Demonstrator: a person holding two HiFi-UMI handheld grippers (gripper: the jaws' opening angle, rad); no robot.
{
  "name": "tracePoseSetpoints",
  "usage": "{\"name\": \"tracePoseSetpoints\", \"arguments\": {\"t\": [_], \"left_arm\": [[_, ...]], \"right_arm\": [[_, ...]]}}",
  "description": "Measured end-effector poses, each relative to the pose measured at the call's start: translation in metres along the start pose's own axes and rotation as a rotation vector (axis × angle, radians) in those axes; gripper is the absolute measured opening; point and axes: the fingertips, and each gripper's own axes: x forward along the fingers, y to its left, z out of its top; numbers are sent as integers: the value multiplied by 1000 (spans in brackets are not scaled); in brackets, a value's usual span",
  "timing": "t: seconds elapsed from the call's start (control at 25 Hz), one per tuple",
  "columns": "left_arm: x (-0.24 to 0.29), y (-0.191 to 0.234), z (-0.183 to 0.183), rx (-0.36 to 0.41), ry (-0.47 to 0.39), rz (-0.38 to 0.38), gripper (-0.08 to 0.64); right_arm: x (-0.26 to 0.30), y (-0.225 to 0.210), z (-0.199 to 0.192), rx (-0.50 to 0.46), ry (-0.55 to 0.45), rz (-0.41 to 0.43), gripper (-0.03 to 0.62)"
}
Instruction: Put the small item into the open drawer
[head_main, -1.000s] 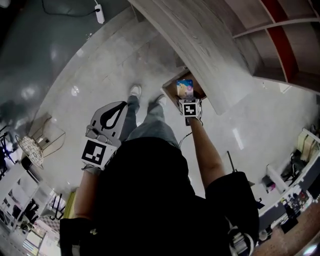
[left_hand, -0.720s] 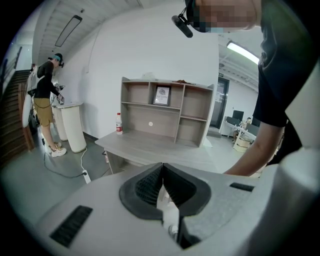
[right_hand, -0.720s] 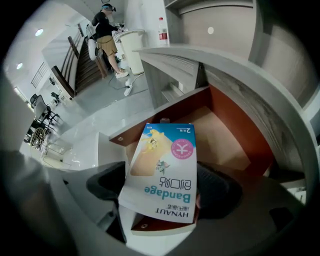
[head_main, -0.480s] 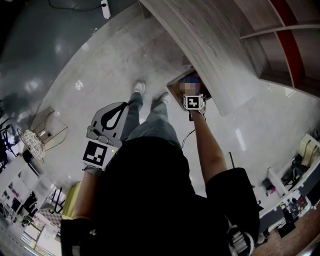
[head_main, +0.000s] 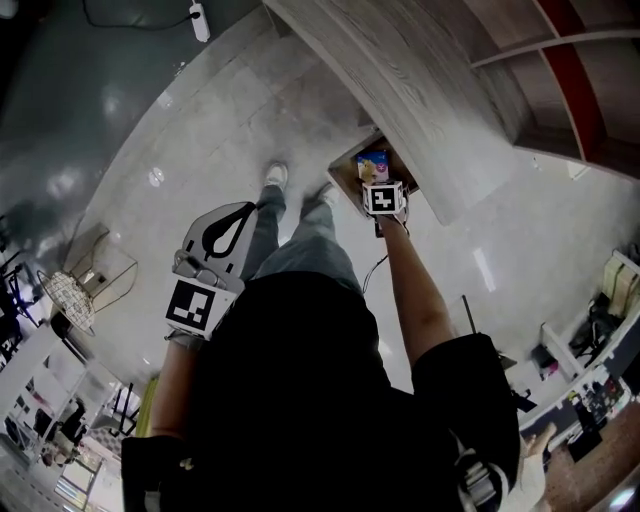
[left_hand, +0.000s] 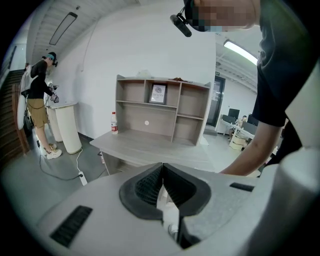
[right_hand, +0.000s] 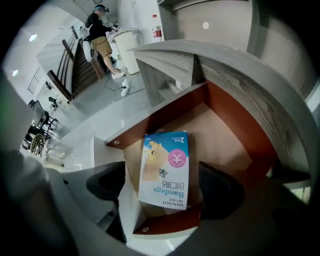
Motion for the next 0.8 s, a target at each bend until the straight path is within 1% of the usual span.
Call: {"name": "tracePoseSetpoints", "arguments": {"t": [0.36, 0.4, 0.52, 0.64, 0.72, 0.8], "left_arm": [[5, 10, 20, 23, -60, -50, 3], [6, 11, 22, 31, -69, -56, 3], [11, 15, 30, 55, -96, -76, 3], [17, 19, 40, 69, -124, -98, 3], [19, 22, 47, 74, -142, -110, 3], [21, 25, 53, 79, -161, -124, 3]], "right_arm": [[-51, 23, 26, 46, -58, 12, 447], [-59, 25, 31, 43, -73, 7, 424], [-86, 27, 49, 23, -129, -24, 261], [-117, 27, 71, 20, -196, -51, 165], [-139, 28, 85, 24, -241, -65, 71], [-161, 31, 99, 33, -291, -70, 34]]}}
